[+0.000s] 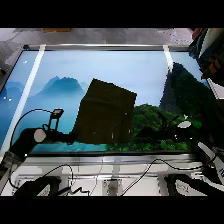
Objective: Fold the clothes and pants, and hang the long-sleeved shirts on hangers.
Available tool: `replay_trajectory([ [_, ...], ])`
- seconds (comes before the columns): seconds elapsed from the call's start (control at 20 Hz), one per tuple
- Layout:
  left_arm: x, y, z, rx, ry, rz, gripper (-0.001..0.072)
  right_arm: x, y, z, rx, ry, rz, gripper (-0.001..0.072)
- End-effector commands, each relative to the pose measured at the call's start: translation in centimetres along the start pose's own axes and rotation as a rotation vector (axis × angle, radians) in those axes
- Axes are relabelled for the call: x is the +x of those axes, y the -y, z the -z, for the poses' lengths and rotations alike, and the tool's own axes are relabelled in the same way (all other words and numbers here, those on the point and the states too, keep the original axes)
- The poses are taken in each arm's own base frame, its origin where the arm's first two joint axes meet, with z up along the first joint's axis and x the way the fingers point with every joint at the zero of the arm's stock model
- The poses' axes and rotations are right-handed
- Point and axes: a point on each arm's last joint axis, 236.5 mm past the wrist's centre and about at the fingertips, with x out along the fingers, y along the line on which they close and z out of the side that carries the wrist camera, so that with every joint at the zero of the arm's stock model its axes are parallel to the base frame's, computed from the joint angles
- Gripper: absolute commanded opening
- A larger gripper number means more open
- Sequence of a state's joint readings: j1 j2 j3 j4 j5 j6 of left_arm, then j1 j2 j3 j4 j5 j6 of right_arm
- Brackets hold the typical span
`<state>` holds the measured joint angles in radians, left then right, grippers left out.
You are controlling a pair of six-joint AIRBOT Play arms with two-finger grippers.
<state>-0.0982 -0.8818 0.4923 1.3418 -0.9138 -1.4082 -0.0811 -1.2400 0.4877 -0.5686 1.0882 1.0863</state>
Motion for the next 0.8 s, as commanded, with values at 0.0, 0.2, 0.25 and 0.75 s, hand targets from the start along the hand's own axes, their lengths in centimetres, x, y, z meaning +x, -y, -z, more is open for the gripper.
replay_trajectory([
  [0.0,-0.5,-1.1,1.0,-0.073,-0.036,0.049,0.0691,0.3,0.0,0.0,0.007,-0.004,-0.008,0.0622],
  [0.2,-0.9,1.3,1.8,-0.021,-0.068,0.196,0.0691,2.5,-0.8,0.4,-0.056,-0.077,0.015,0.0665],
  [0.25,-0.8,1.5,1.8,-0.011,-0.07,0.204,0.0691,3.1,-1.4,0.0,-0.087,-0.084,0.024,0.066],
  [0.75,-0.7,1.5,1.4,-0.021,-0.057,0.205,0.0691,6.0,-0.9,0.2,-0.073,-0.247,0.124,0.05],
])
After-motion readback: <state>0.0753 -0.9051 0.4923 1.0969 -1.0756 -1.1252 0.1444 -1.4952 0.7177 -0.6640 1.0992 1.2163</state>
